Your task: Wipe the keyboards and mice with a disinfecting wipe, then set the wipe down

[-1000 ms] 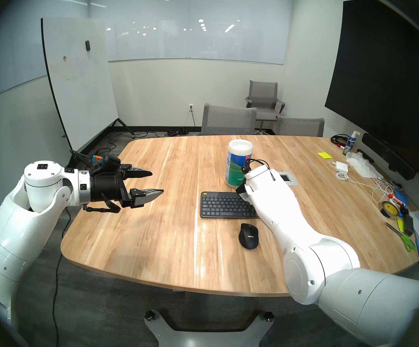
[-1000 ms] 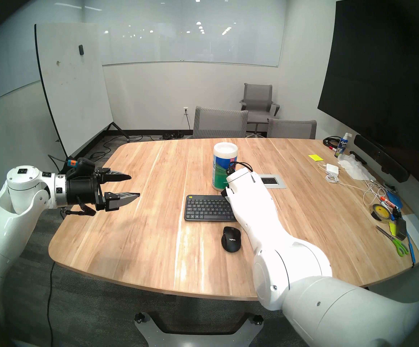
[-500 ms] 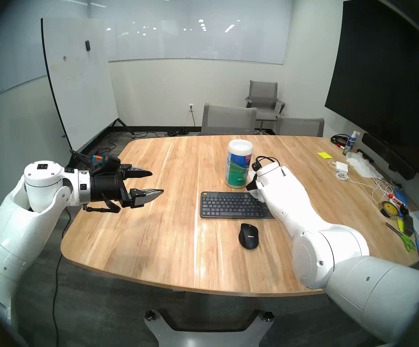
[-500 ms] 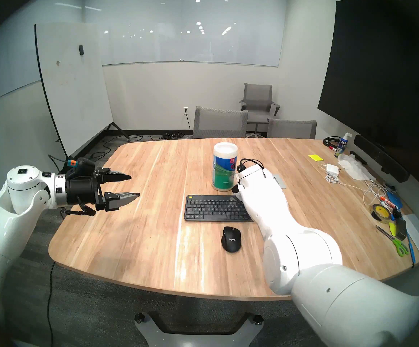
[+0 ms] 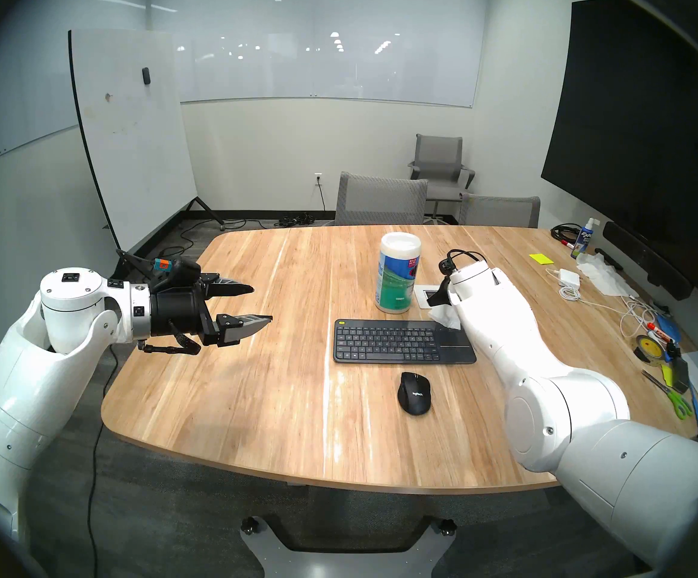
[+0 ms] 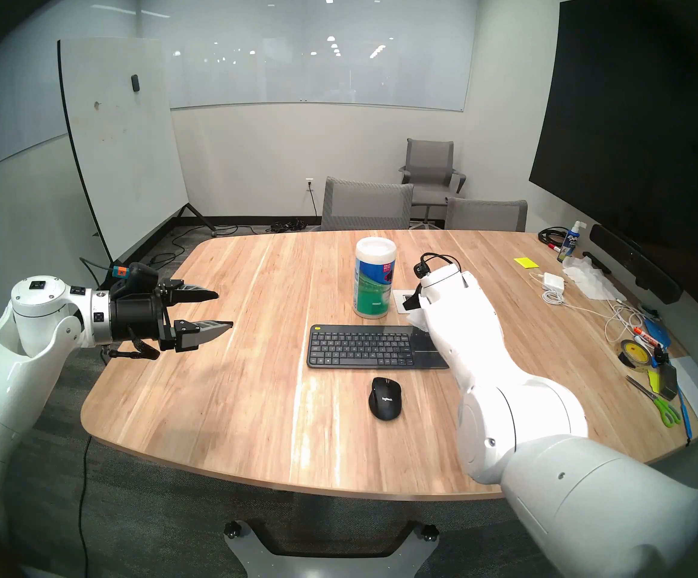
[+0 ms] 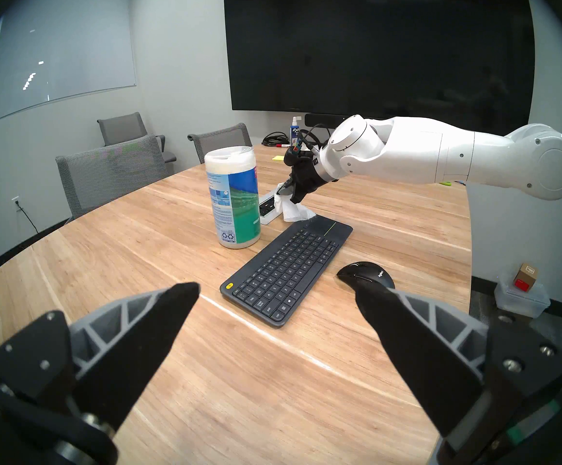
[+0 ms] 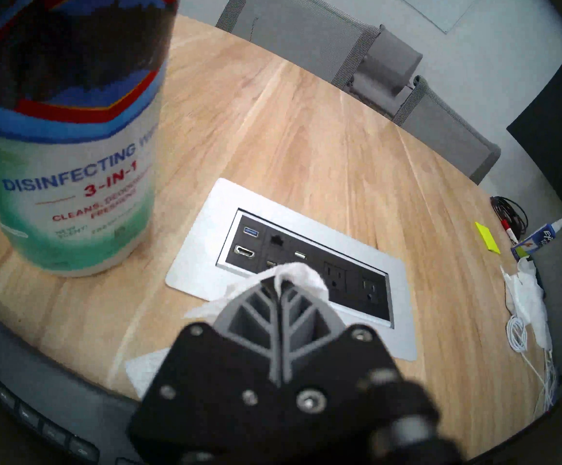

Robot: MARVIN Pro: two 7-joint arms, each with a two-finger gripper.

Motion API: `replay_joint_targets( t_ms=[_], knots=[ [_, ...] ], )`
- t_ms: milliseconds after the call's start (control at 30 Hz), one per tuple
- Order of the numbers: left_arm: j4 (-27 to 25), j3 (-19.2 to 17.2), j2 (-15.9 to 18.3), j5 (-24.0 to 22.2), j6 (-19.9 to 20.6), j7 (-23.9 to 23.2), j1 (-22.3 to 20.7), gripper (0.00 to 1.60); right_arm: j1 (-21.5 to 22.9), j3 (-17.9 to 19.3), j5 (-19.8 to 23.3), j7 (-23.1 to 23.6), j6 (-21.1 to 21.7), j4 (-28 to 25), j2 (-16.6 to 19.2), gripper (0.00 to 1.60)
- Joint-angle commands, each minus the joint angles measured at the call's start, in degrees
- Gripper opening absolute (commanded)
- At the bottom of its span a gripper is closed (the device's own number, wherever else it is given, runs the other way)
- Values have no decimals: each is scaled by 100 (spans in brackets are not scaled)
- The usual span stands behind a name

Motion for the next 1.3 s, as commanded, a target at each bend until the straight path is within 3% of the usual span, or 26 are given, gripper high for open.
replay_joint_targets(
  t_ms=[0, 67, 100, 567, 1033, 1100, 1133, 1167, 1267],
  knots=[
    [-36, -48, -11, -34, -10, -2, -40, 160, -233, 37, 6, 421, 27, -732, 402, 0],
    [-35, -47, -10, -33, -10, -2, -40, 160, -216, 50, 8, 473, 23, -669, 444, 0],
    [-35, -47, -10, -33, -10, -2, -40, 160, -367, 58, 8, 593, 70, -918, 490, 0],
    [-32, -40, -6, -28, -12, -2, -42, 160, -1187, -66, -31, 1738, 191, -1870, 865, 0],
    [-30, -35, -2, -25, -13, -2, -43, 160, -1638, -99, 53, 2710, 89, -2800, 1224, 0],
    [-30, -35, -2, -25, -14, -2, -43, 160, -1746, -86, 79, 2866, 92, -2981, 1289, 0],
    [-30, -35, -2, -26, -14, -2, -43, 160, -1976, -66, 105, 3026, 140, -3396, 1354, 0],
    [-30, -35, -2, -26, -14, -2, -43, 160, -1864, -87, 117, 3086, 82, -3140, 1363, 0],
    [-30, -36, -2, -27, -14, -2, -44, 160, -1999, -88, 141, 3254, 86, -3343, 1411, 0]
  ],
)
